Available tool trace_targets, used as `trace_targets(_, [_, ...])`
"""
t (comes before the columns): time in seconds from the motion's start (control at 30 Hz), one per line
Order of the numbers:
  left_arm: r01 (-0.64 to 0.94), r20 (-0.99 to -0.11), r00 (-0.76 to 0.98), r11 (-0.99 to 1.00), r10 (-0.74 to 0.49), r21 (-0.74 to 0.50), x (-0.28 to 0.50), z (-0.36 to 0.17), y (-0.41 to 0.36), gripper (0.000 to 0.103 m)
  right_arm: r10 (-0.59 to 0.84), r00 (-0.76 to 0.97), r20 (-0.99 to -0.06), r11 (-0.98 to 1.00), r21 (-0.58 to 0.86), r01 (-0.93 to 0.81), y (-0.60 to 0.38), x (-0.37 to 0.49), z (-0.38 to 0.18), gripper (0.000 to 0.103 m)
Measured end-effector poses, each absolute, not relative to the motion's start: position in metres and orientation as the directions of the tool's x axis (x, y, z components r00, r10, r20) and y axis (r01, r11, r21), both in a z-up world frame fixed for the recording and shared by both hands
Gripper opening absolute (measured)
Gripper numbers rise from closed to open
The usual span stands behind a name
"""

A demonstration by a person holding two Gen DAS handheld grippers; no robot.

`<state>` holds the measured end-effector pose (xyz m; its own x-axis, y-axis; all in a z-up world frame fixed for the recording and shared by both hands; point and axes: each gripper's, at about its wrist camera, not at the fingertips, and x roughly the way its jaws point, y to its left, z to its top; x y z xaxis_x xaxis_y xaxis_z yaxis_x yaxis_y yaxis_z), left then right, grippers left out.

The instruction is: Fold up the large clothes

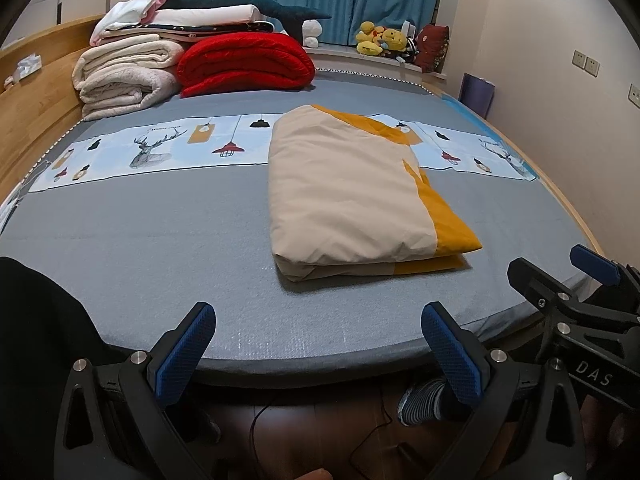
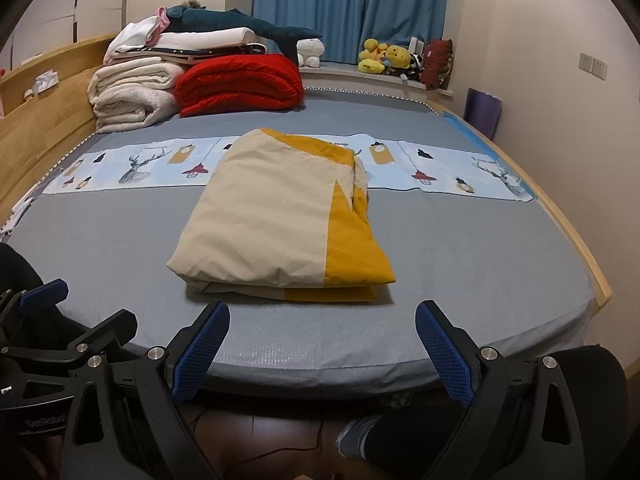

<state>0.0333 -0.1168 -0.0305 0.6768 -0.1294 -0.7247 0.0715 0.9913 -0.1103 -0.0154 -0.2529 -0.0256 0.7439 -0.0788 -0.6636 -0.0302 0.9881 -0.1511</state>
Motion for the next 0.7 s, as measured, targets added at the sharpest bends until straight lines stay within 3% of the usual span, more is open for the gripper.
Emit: trace_targets(0.7, [0.070, -0.724, 0.678, 0.992, -0.128, -0.110, 0.0343, -0.0299, -0.1182, 0.102, -0.079, 0.744, -0.663, 0.988, -0.151, -0.029, -0.2526, -0.0146, -0.0258, 0.094])
